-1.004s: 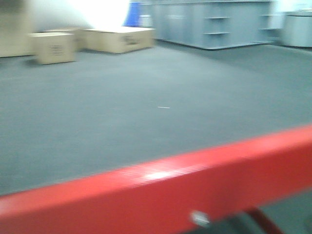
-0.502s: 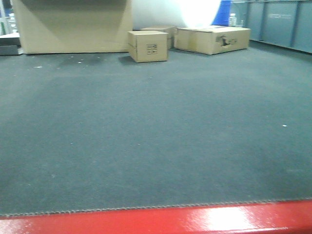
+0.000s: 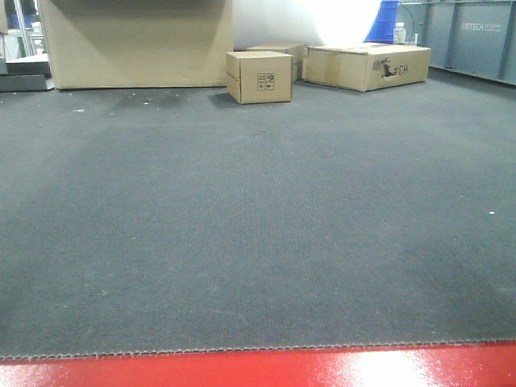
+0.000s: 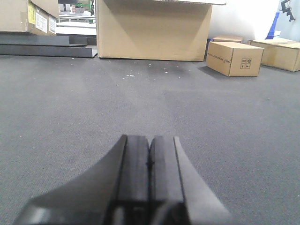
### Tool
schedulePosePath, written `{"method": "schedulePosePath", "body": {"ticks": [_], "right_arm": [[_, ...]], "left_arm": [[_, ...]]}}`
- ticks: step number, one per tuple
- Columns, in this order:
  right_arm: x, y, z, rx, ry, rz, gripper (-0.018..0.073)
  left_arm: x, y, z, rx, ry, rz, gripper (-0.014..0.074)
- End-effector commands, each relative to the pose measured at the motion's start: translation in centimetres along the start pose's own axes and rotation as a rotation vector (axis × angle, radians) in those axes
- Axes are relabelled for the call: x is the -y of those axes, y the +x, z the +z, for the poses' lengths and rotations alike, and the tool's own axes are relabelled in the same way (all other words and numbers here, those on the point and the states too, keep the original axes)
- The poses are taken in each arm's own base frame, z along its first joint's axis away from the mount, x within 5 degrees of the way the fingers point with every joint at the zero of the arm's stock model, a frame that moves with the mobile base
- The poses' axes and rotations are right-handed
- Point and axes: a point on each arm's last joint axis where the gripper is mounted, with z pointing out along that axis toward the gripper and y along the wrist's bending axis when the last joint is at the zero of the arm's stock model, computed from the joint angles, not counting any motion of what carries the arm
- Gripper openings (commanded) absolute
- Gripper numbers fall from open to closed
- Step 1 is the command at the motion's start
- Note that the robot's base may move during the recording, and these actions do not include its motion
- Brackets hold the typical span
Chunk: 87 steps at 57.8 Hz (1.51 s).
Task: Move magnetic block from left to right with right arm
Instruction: 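Drive the base to the felt table near the cardboard boxes, then lower the held red cube onto the felt tabletop with the right gripper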
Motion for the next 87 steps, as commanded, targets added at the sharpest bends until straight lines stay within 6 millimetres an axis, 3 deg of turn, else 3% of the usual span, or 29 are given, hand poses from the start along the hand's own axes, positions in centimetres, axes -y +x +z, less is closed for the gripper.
{"method": "schedulePosePath", "body": {"ticks": [1,29,38,56,68,77,87], "right_arm": [[0.0,-1.5,-0.4,0.110,0.002,-0.016,0.0194],[0.0,-1.6,-0.4,0.119,-0.001,-0.012,0.0194],[-0.3,-2.5,1.1,0.070,-0.018,-0.003,0.0194],[-1.7,-7.1,10.3,-0.192,-0.099,-0.151,0.0195],[-4.4,-9.5,16.7,-0.310,-0.209,-0.168,0.0195],[-7.6,-9.9,21.6,-0.464,-0.296,-0.169,0.0195],[-10.4,-8.7,27.1,-0.645,-0.338,-0.145,0.0195]], "left_arm": [[-0.1,-0.6,-0.1,0.091,-0.004,-0.012,-0.0126],[-0.1,-0.6,-0.1,0.091,-0.004,-0.012,-0.0126],[-0.1,-0.6,-0.1,0.091,-0.004,-0.012,-0.0126],[-0.1,-0.6,-0.1,0.091,-0.004,-0.012,-0.0126],[-0.1,-0.6,-0.1,0.091,-0.004,-0.012,-0.0126],[-0.1,-0.6,-0.1,0.091,-0.004,-0.012,-0.0126],[-0.1,-0.6,-0.1,0.091,-0.004,-0.012,-0.0126]]}}
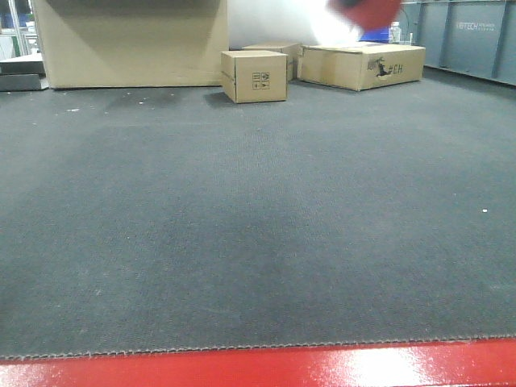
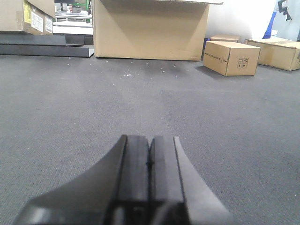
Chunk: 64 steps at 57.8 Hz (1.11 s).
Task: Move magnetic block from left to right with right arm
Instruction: 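Lower the held red cube onto the felt tabletop with the right gripper, then open the right gripper and raise it away from the cube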
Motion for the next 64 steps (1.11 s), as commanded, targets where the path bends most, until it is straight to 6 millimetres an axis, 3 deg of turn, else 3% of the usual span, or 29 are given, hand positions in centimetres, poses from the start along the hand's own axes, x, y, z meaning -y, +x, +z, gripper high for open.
{"method": "schedulePosePath", "body": {"ticks": [1,16,25,34,43,48,55,64], "right_arm": [[-0.2,-2.6,1.3,0.023,-0.020,0.009,0.0195],[-0.4,-2.8,9.2,-0.144,-0.030,0.006,0.0195],[-0.6,-1.6,12.9,-0.216,-0.035,0.004,0.0195],[-0.8,-0.5,15.4,-0.272,-0.038,0.002,0.0195],[-0.8,-0.2,16.1,-0.286,-0.039,0.003,0.0214],[-0.8,-0.2,16.1,-0.284,-0.039,0.003,0.0346],[-0.8,-0.2,15.9,-0.284,-0.039,0.010,0.0653],[-0.8,-0.8,14.9,-0.250,-0.037,0.011,0.0632]], "left_arm": [[-0.1,-0.6,-0.1,0.091,-0.004,-0.012,-0.0126],[-0.1,-0.6,-0.1,0.091,-0.004,-0.012,-0.0126],[-0.1,-0.6,-0.1,0.091,-0.004,-0.012,-0.0126],[-0.1,-0.6,-0.1,0.091,-0.004,-0.012,-0.0126],[-0.1,-0.6,-0.1,0.091,-0.004,-0.012,-0.0126],[-0.1,-0.6,-0.1,0.091,-0.004,-0.012,-0.0126],[-0.1,-0.6,-0.1,0.091,-0.004,-0.012,-0.0126],[-0.1,-0.6,-0.1,0.091,-0.004,-0.012,-0.0126]]}}
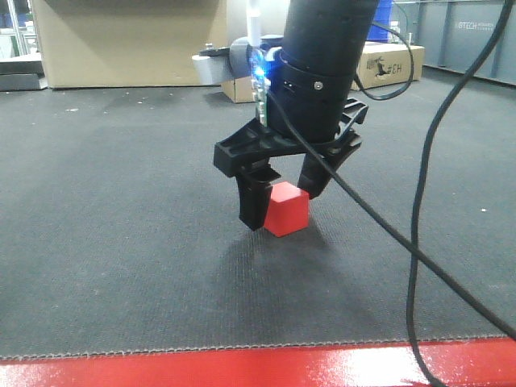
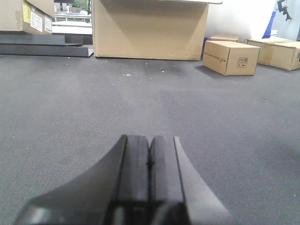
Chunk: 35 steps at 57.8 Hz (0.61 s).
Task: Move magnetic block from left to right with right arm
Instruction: 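Open the right gripper and raise it away from the cube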
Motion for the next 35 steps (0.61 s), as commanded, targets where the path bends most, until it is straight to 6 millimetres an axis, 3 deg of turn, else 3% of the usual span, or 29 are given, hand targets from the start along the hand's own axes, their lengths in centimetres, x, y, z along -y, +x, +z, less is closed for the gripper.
{"method": "schedulePosePath", "body": {"ticks": [1,10,16,28,35], "right_arm": [[0.1,-1.6,-4.3,0.162,0.007,-0.002,0.0632],[0.0,-1.6,-8.4,0.260,-0.001,0.010,0.0564],[0.0,-0.5,-11.6,0.326,-0.007,0.017,0.0403],[-0.2,3.9,-17.2,0.498,-0.001,0.019,0.0067],[-0.3,7.5,-20.1,0.651,0.004,0.021,0.0059]], "left_arm": [[-0.1,-0.6,-0.1,0.091,-0.004,-0.012,-0.0126],[-0.1,-0.6,-0.1,0.091,-0.004,-0.012,-0.0126],[-0.1,-0.6,-0.1,0.091,-0.004,-0.012,-0.0126],[-0.1,-0.6,-0.1,0.091,-0.004,-0.012,-0.0126],[-0.1,-0.6,-0.1,0.091,-0.004,-0.012,-0.0126]]}}
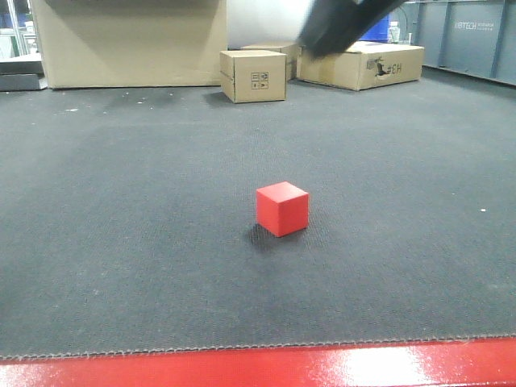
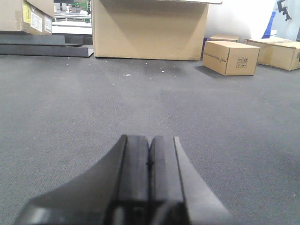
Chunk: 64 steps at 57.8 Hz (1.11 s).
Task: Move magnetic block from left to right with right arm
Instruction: 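Open the right gripper and raise it away from the cube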
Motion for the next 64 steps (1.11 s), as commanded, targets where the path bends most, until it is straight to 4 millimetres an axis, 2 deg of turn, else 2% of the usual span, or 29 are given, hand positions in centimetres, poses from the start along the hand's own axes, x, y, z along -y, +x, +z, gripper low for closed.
{"method": "schedulePosePath", "body": {"ticks": [1,14,22,31,37,44,56,64], "right_arm": [[0.0,0.0,-4.6,0.237,0.005,-0.001,0.0059],[-0.2,5.6,-10.2,0.502,0.013,-0.002,0.0059],[-0.3,9.6,-11.8,0.591,0.016,-0.002,0.0059],[-0.4,12.4,-13.6,0.662,0.017,-0.002,0.0059],[-0.4,13.4,-14.4,0.691,0.018,-0.002,0.0059],[-0.4,13.6,-14.9,0.716,0.018,-0.002,0.0059],[-0.4,13.6,-14.9,0.725,0.022,-0.007,0.0059],[0.1,14.1,-14.2,0.709,0.091,-0.024,0.0059]], "left_arm": [[-0.1,-0.6,-0.1,0.091,-0.004,-0.012,-0.0126],[-0.1,-0.6,-0.1,0.091,-0.004,-0.012,-0.0126],[-0.1,-0.6,-0.1,0.091,-0.004,-0.012,-0.0126],[-0.1,-0.6,-0.1,0.091,-0.004,-0.012,-0.0126],[-0.1,-0.6,-0.1,0.091,-0.004,-0.012,-0.0126],[-0.1,-0.6,-0.1,0.091,-0.004,-0.012,-0.0126],[-0.1,-0.6,-0.1,0.091,-0.004,-0.012,-0.0126],[-0.1,-0.6,-0.1,0.091,-0.004,-0.012,-0.0126]]}}
